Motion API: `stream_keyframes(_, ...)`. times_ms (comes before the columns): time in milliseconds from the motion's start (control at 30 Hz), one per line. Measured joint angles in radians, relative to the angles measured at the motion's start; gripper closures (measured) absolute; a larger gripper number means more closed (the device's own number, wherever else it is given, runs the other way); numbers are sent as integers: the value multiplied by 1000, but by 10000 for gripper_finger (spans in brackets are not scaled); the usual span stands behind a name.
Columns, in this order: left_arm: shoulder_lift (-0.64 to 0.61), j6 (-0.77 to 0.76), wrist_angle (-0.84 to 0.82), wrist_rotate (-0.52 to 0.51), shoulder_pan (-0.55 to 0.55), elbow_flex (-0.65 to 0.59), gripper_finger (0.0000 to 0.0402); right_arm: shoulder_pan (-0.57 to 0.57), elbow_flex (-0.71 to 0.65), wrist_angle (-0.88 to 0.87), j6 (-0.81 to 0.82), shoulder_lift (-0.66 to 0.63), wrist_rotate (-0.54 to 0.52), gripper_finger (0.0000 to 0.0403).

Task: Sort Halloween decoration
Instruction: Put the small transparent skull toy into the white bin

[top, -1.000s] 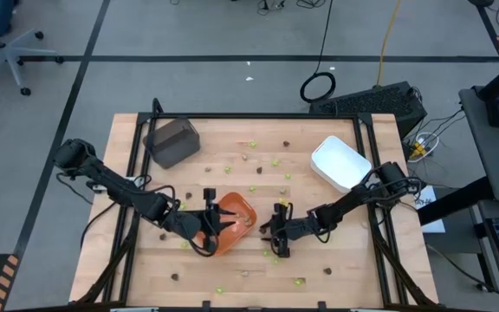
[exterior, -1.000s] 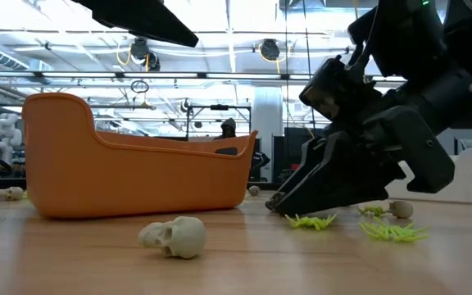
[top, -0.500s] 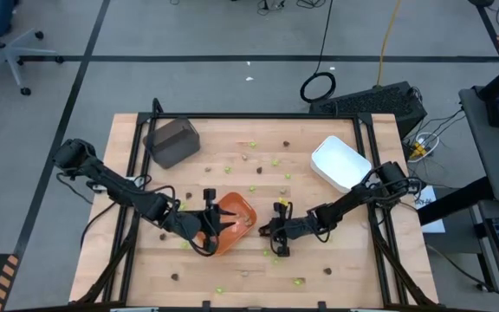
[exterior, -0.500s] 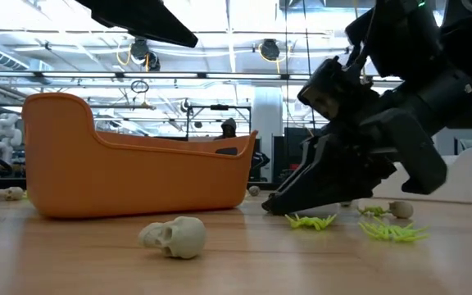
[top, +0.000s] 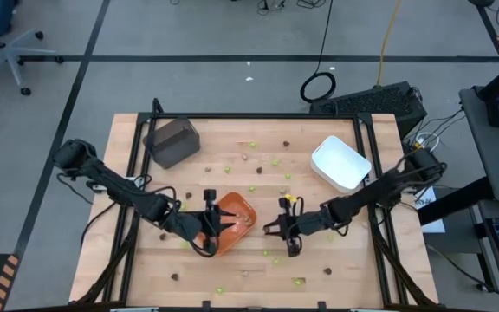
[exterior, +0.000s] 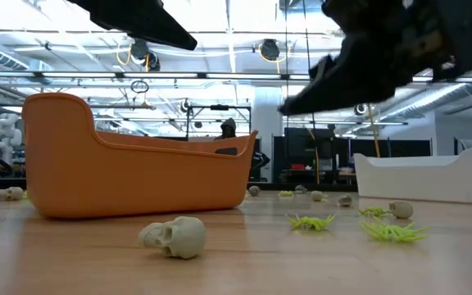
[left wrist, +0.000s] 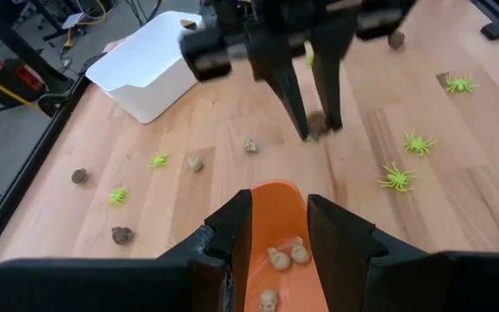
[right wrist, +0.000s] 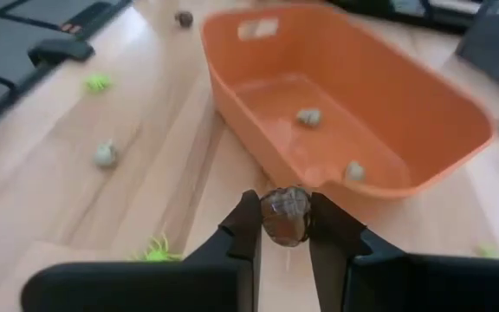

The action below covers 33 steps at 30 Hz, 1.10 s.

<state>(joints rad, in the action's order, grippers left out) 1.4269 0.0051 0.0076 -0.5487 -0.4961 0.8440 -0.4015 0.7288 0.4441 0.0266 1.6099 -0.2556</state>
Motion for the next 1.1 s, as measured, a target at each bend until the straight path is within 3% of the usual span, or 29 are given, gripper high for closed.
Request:
stream_keyframes(467,59,-9,17,3,0,-1,290,0,0,-97,-106,-78,-2,362)
stream_keyframes(833,58,-19,25,3,0,-1,290,0,1,-106,-462,-121,-17,360)
stream_keyframes(1100,58,-24,39,2,0,-1,290,0,1,-136,-635,-204,-31,355)
